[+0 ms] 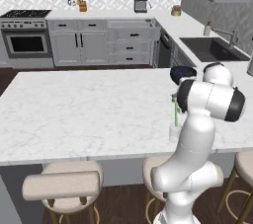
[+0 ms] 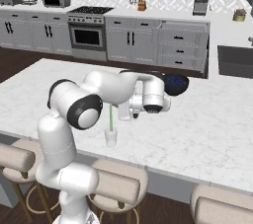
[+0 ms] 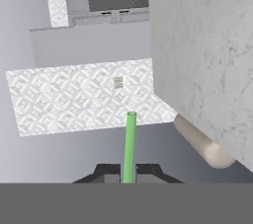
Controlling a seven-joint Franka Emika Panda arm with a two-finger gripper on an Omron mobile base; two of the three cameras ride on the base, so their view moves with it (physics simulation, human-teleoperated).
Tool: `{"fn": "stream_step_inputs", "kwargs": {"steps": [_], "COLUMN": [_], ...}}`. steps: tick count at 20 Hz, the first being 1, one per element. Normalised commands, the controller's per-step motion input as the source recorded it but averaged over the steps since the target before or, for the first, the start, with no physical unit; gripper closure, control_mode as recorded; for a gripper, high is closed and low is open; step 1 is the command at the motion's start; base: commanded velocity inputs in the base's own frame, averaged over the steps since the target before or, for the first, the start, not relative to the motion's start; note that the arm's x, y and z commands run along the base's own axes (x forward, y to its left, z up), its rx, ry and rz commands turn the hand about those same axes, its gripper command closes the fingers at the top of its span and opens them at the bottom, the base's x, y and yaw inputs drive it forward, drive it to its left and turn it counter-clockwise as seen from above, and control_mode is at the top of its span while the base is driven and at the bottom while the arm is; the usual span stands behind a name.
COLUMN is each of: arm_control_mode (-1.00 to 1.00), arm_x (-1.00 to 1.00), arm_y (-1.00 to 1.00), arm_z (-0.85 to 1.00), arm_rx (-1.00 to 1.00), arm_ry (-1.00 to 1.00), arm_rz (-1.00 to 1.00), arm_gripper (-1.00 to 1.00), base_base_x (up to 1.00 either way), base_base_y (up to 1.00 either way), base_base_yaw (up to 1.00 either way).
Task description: Take a straw from the drawer in front and place it inside the glass cup on the dining counter.
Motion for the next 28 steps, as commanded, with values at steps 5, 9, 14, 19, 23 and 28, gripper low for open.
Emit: {"fn": "stream_step_inputs", "kwargs": {"steps": [5,9,14,19,23,28], "arm_control_mode": [-1.0,-1.0,-1.0,-1.0,-1.0,-1.0], "arm_x": [0.0,0.0,0.0,0.0,-0.23,-0.9], "arm_y": [-0.01,0.0,0.0,-0.06,-0.22,-0.1], "arm_z": [-0.06,-0.11,-0.24,-0.22,-0.14,-0.09], "arm_rx": [0.02,0.05,0.05,0.03,0.01,0.0], "arm_ry": [-0.16,-0.12,-0.08,-0.06,-0.08,-0.09], "arm_rz": [0.09,0.09,0.08,0.05,0.02,0.0], "arm_gripper": [1.0,1.0,1.0,1.0,1.0,1.0], "base_base_x": [0.0,0.0,0.0,0.0,0.0,0.0], "base_base_y": [0.0,0.0,0.0,0.0,0.0,0.0], "base_base_yaw": [0.0,0.0,0.0,0.0,0.0,0.0]}}
